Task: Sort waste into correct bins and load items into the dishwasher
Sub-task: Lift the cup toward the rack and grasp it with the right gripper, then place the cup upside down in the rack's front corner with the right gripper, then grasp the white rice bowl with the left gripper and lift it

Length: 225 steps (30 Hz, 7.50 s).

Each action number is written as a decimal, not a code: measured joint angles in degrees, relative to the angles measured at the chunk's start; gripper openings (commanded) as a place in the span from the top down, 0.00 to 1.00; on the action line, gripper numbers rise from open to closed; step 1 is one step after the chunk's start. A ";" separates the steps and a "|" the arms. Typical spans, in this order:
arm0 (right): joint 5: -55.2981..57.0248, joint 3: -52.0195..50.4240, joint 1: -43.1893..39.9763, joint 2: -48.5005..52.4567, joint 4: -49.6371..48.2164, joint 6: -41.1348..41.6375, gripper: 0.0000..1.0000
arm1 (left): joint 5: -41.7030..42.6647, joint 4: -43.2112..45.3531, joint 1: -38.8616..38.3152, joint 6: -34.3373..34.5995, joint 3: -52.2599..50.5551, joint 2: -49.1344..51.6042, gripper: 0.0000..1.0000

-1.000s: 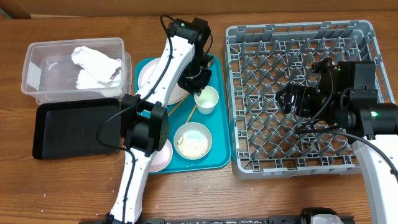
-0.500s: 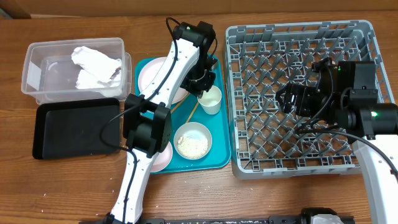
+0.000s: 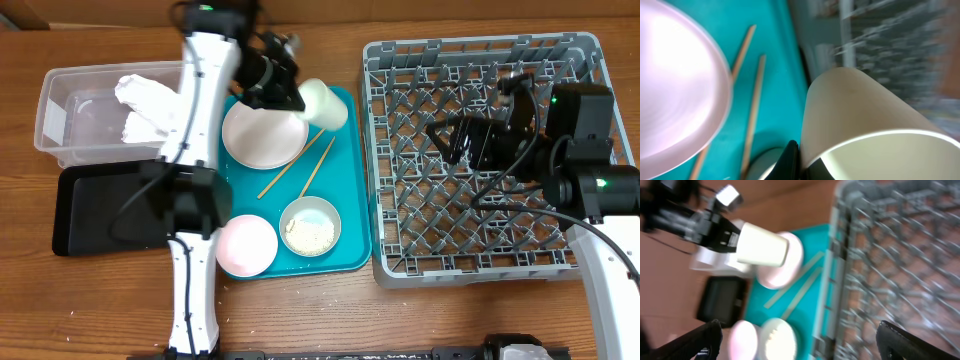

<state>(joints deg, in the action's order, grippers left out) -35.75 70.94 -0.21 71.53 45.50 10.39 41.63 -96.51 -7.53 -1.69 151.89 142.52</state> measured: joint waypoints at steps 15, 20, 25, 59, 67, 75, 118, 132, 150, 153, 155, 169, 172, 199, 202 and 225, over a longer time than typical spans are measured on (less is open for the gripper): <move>-16.09 0.11 5.22 5.73 -17.57 6.10 0.02 | 33.42 -0.17 2.25 -1.62 -0.02 -3.04 0.96; -17.25 0.11 5.22 5.79 -17.68 6.08 0.02 | 27.63 -0.11 2.12 -1.66 -1.81 -14.43 0.96; -18.40 0.11 5.22 5.79 -17.99 6.05 0.02 | 23.08 -0.15 1.20 -3.41 -10.01 -27.17 0.96; -27.89 0.24 14.23 14.97 -44.09 8.76 0.21 | 34.93 -0.15 0.61 -13.07 -30.56 -23.93 0.96; -28.68 0.24 14.86 14.97 -44.61 8.85 0.35 | 35.78 -0.15 0.57 -11.80 -30.56 -23.93 0.96; -29.24 0.24 14.88 14.97 -44.63 8.96 0.49 | 35.95 -0.15 0.81 -11.39 -30.56 -23.93 0.82; 21.29 1.09 19.12 -1.88 30.16 24.15 0.53 | -7.45 27.02 0.98 1.38 -30.60 -23.93 0.28; 32.79 1.07 27.21 7.80 37.00 35.58 0.51 | -14.49 27.10 0.79 1.79 -30.60 -23.93 0.28; 33.64 8.02 25.09 14.58 35.82 32.39 0.17 | -18.01 18.91 -1.40 1.84 -27.96 -23.93 0.35; 33.79 13.94 23.63 14.58 36.85 29.77 0.16 | -19.19 14.29 -2.21 2.89 -23.30 -24.00 0.34; 34.10 18.16 22.10 14.58 38.05 27.82 0.15 | -20.61 11.50 -3.15 3.69 -21.05 -25.03 0.33; 38.80 24.85 7.17 13.29 41.53 22.23 0.08 | -37.46 5.31 -23.56 14.43 -32.46 -31.50 0.35; 38.95 24.85 6.91 13.29 41.55 21.07 0.08 | -39.82 8.28 -26.62 16.98 -41.05 -31.43 0.36; 38.95 24.85 6.95 13.27 42.88 16.52 0.08 | -34.75 36.63 -29.53 -1.75 -72.41 -31.06 0.47; 38.93 24.85 6.95 13.27 42.86 16.55 0.08 | -34.51 37.88 -29.53 -2.97 -74.44 -31.06 0.58; 38.93 24.85 6.93 13.27 42.29 16.50 0.08 | -35.87 26.62 -29.22 6.34 -58.62 -30.97 0.96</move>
<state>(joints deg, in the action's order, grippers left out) 3.18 95.79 6.72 84.79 87.79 26.89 5.76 -69.89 -36.75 4.64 93.27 111.55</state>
